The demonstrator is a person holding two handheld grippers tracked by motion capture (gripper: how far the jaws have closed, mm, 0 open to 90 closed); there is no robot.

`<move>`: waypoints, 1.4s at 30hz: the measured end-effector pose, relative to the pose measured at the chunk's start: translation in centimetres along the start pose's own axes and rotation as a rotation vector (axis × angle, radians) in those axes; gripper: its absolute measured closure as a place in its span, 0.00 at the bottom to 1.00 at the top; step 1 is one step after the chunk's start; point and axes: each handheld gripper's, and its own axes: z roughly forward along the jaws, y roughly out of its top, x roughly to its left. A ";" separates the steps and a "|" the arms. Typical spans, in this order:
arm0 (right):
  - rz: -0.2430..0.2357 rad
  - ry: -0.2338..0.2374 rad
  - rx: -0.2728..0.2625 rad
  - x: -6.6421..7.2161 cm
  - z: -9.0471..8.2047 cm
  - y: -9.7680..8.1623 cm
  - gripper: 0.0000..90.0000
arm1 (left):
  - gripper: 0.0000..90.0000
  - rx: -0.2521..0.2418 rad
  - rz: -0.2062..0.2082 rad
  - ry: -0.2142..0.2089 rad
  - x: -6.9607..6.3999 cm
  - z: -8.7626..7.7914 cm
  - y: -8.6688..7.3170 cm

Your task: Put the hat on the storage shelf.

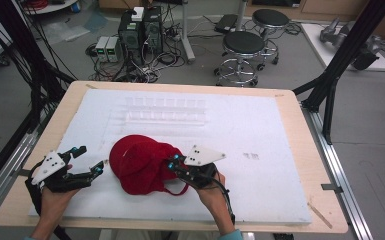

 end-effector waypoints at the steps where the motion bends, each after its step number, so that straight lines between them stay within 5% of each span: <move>1: 0.003 -0.008 -0.007 -0.2 -0.1 0.1 0.98 | 0.18 0.002 0.002 -0.015 0.0 0.1 0.2; 10: -0.001 -0.026 -0.038 -0.8 -0.5 1.2 0.98 | 0.18 0.035 0.042 -0.114 0.5 0.9 2.9; 19: -0.006 -0.011 -0.062 -2.2 -0.9 2.7 0.98 | 0.18 0.067 0.098 -0.297 0.5 2.6 6.9; 31: 0.017 0.003 -0.142 -3.3 -1.7 3.2 0.98 | 0.18 0.111 0.165 -0.482 -2.0 6.3 10.7; 42: -0.022 0.021 -0.174 -3.3 -2.8 4.6 0.98 | 0.18 0.087 0.140 -0.577 -3.8 8.1 11.9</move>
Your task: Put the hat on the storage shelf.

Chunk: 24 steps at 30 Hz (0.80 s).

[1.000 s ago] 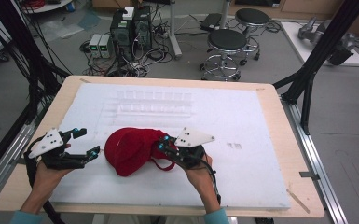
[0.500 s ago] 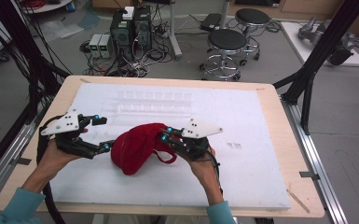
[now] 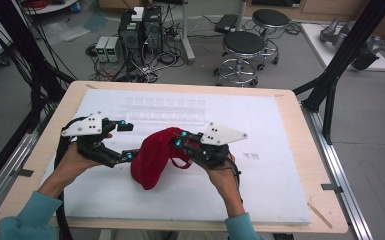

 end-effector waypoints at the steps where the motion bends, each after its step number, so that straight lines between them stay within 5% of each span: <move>1: -0.001 0.004 0.000 0.0 0.0 0.1 0.98 | 0.18 -0.002 0.001 -0.009 -0.1 0.3 0.2; 17: -0.006 0.002 -0.004 0.0 0.3 0.3 0.98 | 0.21 0.069 0.031 -0.090 -0.6 4.5 1.0; 24: 0.000 -0.003 -0.008 -0.3 0.5 0.2 0.98 | 0.41 0.079 0.050 -0.092 -0.8 4.8 1.0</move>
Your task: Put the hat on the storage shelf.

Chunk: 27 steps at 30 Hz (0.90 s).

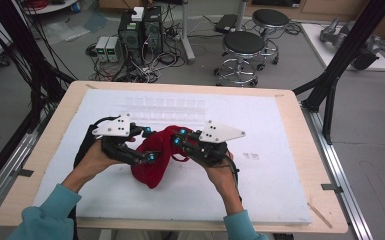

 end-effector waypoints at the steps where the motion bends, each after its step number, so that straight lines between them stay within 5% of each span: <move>1: 0.005 -0.001 0.001 0.0 0.0 0.0 0.98 | 0.43 0.006 -0.001 0.003 0.0 0.1 0.0; 12: 0.014 -0.034 0.012 -0.1 0.6 -0.1 0.97 | 0.82 0.019 0.015 0.030 -0.2 0.1 -0.4; 27: 0.021 -0.049 0.042 -0.1 1.0 -0.2 0.96 | 0.95 0.047 0.006 0.068 -1.1 0.0 -0.4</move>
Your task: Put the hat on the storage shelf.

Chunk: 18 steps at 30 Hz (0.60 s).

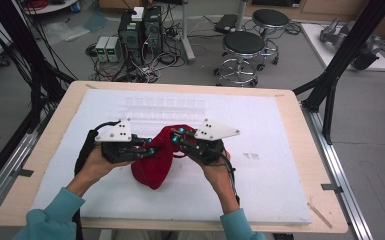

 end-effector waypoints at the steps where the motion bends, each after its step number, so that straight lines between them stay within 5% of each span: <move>1: -0.001 0.002 -0.002 0.0 0.0 0.0 0.95 | 0.95 -0.002 -0.003 0.001 0.0 0.0 0.0; 4: 0.001 -0.011 -0.010 -0.1 0.0 0.0 0.85 | 0.96 -0.003 -0.012 -0.005 -0.1 -0.1 0.0; 6: 0.019 -0.035 -0.018 -0.3 -0.3 -0.1 0.65 | 0.96 -0.003 -0.017 -0.006 -0.1 -0.2 0.0; 10: 0.044 -0.055 -0.043 -0.6 -0.8 0.0 0.47 | 0.96 -0.005 -0.022 -0.001 -0.1 -0.4 0.0; 18: 0.097 -0.094 -0.081 -0.7 -2.0 0.1 0.34 | 0.96 -0.020 -0.070 0.039 0.2 -0.9 0.1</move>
